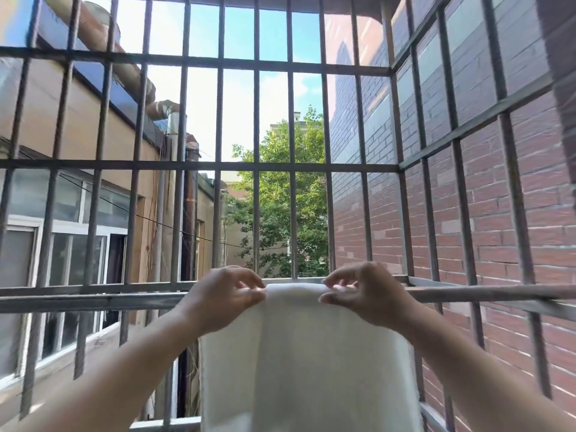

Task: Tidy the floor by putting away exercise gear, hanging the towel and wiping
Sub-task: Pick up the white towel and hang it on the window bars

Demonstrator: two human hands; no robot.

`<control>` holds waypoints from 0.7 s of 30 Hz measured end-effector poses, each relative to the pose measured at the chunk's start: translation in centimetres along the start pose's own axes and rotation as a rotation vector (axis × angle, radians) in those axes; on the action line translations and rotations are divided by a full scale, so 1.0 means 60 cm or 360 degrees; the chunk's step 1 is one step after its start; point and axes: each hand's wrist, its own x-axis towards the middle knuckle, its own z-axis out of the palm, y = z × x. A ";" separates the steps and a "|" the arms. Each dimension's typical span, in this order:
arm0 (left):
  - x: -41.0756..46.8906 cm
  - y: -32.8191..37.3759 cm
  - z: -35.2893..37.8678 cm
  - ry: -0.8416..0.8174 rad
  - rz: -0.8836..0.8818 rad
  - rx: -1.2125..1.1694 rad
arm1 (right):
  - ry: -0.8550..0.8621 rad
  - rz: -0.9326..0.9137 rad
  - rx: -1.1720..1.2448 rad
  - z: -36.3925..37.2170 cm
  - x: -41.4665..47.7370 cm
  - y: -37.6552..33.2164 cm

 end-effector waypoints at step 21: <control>0.030 -0.023 -0.019 0.0154 -0.0202 -0.0037 | 0.0250 0.0105 0.0045 0.017 0.029 -0.008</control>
